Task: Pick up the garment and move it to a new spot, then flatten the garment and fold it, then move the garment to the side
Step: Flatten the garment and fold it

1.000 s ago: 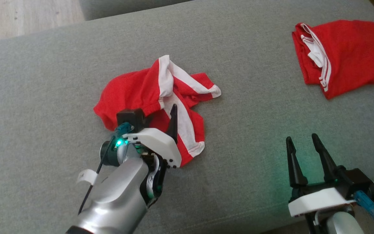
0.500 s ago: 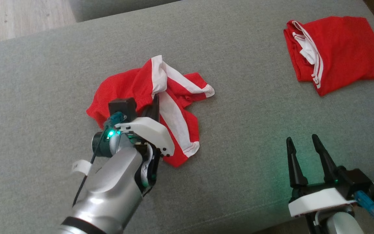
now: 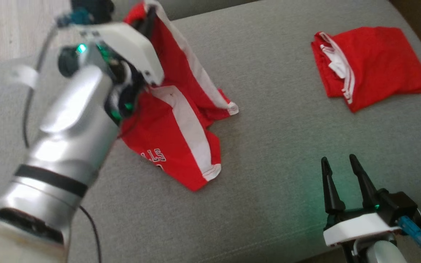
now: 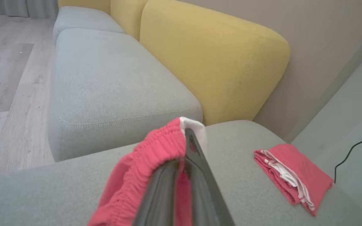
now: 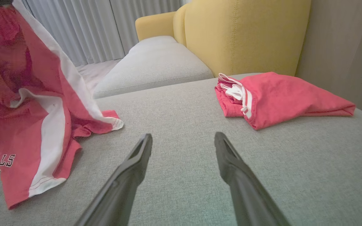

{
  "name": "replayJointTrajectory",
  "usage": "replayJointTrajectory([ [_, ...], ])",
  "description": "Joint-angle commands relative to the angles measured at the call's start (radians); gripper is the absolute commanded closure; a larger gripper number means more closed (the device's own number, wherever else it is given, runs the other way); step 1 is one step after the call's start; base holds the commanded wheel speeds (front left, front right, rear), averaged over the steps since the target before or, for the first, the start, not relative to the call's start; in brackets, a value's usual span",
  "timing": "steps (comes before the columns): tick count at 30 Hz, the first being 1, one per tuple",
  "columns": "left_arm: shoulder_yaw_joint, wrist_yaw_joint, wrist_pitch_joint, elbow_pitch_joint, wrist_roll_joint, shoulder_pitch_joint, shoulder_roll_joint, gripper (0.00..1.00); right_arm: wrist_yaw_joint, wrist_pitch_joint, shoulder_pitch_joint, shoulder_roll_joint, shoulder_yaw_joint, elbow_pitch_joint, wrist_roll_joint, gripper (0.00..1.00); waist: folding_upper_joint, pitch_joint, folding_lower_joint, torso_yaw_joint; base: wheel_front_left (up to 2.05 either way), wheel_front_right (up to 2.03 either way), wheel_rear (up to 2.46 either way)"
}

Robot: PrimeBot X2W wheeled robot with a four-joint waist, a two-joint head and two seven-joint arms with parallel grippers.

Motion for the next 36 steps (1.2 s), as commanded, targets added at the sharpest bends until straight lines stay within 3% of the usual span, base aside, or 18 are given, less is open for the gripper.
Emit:
replayJointTrajectory([
  [1, 0.043, -0.012, 0.025, -0.034, -0.012, -0.067, 0.039, 1.0, -0.001, -0.004, -0.007, -0.008, 0.028, -0.021, 0.007, 0.0, 0.0, -0.02, 0.0, -0.02, 0.0, 0.0, 0.0],
  [5, 0.065, -0.037, 0.051, -0.039, -0.03, -0.134, 0.058, 1.0, -0.001, -0.004, 0.006, -0.008, 0.032, -0.017, 0.011, 0.0, 0.0, -0.035, 0.0, -0.042, 0.0, 0.0, 0.0],
  [11, 0.098, -0.108, 0.03, -0.031, -0.063, -0.222, 0.052, 1.0, -0.001, -0.004, 0.011, -0.008, 0.038, -0.015, 0.006, 0.0, 0.0, -0.057, 0.0, -0.076, 0.0, 0.0, 0.0],
  [17, 0.091, -0.189, -0.007, -0.032, -0.076, -0.27, 0.026, 1.0, -0.001, -0.004, 0.019, -0.008, 0.031, -0.016, -0.005, 0.0, 0.0, -0.065, 0.0, -0.087, 0.0, 0.0, 0.0],
  [22, 0.063, -0.222, 0.0, -0.09, -0.114, -0.244, -0.009, 1.0, -0.001, -0.004, 0.021, -0.008, 0.014, -0.02, -0.005, 0.0, 0.0, -0.052, 0.0, -0.071, 0.0, 0.0, 0.0],
  [26, -0.03, -0.233, 0.043, -0.213, -0.156, -0.121, -0.024, 1.0, -0.001, -0.004, 0.025, -0.008, 0.002, -0.017, 0.0, 0.0, 0.0, -0.049, 0.0, -0.039, 0.0, 0.0, 0.0],
  [29, -0.12, -0.234, 0.083, -0.346, -0.193, 0.016, -0.003, 1.0, -0.001, -0.004, 0.026, -0.008, -0.006, -0.016, 0.0, 0.0, 0.0, -0.046, 0.0, -0.008, 0.0, 0.0, 0.0],
  [33, -0.199, -0.227, 0.106, -0.511, -0.233, 0.237, 0.082, 1.0, -0.001, -0.004, 0.029, -0.008, -0.025, -0.015, -0.004, 0.0, 0.0, -0.056, 0.0, 0.031, 0.0, 0.0, 0.0],
  [36, -0.231, -0.176, 0.104, -0.614, -0.236, 0.391, 0.169, 1.0, -0.001, -0.004, 0.038, -0.008, -0.042, -0.019, -0.01, 0.0, 0.0, -0.059, 0.0, 0.069, 0.0, 0.0, 0.0],
])
